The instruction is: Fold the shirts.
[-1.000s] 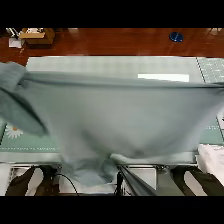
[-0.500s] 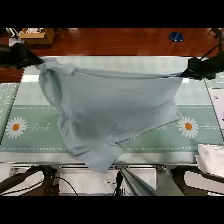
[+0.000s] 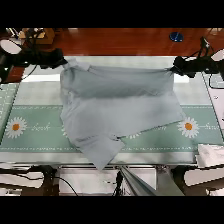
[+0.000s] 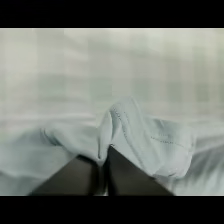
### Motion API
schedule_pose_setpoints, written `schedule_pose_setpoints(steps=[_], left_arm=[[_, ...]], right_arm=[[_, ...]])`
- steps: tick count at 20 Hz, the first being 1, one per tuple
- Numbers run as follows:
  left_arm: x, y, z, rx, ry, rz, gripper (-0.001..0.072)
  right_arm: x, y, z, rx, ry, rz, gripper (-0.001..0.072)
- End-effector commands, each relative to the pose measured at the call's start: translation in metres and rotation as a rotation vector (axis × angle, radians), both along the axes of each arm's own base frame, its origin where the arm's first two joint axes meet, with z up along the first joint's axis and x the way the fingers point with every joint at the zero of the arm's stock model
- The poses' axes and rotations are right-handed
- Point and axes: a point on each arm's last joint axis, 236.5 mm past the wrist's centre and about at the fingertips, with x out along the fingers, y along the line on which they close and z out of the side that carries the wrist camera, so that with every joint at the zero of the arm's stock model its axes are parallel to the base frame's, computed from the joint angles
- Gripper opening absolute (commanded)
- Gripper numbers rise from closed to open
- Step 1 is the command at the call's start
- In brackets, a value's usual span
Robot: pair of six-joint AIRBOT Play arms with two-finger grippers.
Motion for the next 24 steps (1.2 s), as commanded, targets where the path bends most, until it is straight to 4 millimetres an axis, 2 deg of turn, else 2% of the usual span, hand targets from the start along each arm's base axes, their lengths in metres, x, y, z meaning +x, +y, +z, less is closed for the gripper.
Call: schedule_pose_setpoints(steps=[1,2,3,4,6,8,9,11,12,14,16,18,19,24], left_arm=[[-0.026,-0.010,-0.053,-0.038,0.213,-0.047,0.0391],[-0.043,-0.004,-0.055,-0.034,0.275,-0.077,0.0564],[-0.062,0.008,-0.054,-0.020,0.345,-0.111,0.0566],[-0.088,0.024,-0.050,-0.005,0.436,-0.137,0.0558],[-0.136,0.060,-0.038,0.030,0.597,-0.107,0.0554],[-0.164,0.071,-0.023,0.033,0.601,-0.065,0.0554],[-0.180,0.068,-0.023,0.033,0.589,-0.049,0.0554],[-0.224,0.051,-0.041,0.022,0.628,-0.049,0.0558],[-0.256,0.041,-0.058,0.013,0.681,-0.066,0.0560],[-0.315,0.026,-0.090,-0.018,0.785,-0.069,0.0561],[-0.355,0.006,-0.111,-0.085,0.818,-0.069,0.0585],[-0.373,-0.013,-0.123,-0.164,0.813,-0.052,0.0601],[-0.376,-0.018,-0.128,-0.187,0.811,-0.034,0.0601],[-0.365,-0.025,-0.143,-0.203,0.773,0.021,0.0601]], right_arm=[[-0.004,-0.003,-0.022,0.000,0.039,0.035,0.0384],[-0.011,-0.008,-0.014,-0.021,0.039,0.093,0.0430],[-0.022,-0.019,-0.004,-0.058,0.048,0.154,0.0430],[-0.038,-0.040,0.005,-0.121,0.091,0.198,0.0430],[-0.075,-0.096,0.019,-0.235,0.197,0.163,0.0430],[-0.115,-0.138,0.026,-0.263,0.304,0.095,0.0429],[-0.129,-0.151,0.026,-0.243,0.332,0.059,0.0429],[-0.150,-0.160,0.021,-0.151,0.345,0.008,0.0455],[-0.157,-0.158,0.017,-0.094,0.341,-0.007,0.0494],[-0.171,-0.151,0.009,0.003,0.331,-0.022,0.0495],[-0.178,-0.149,0.002,0.060,0.316,-0.056,0.0495],[-0.176,-0.149,0.000,0.083,0.291,-0.071,0.0495],[-0.172,-0.150,0.000,0.079,0.279,-0.076,0.0494],[-0.166,-0.148,0.004,0.087,0.246,-0.069,0.0494]])
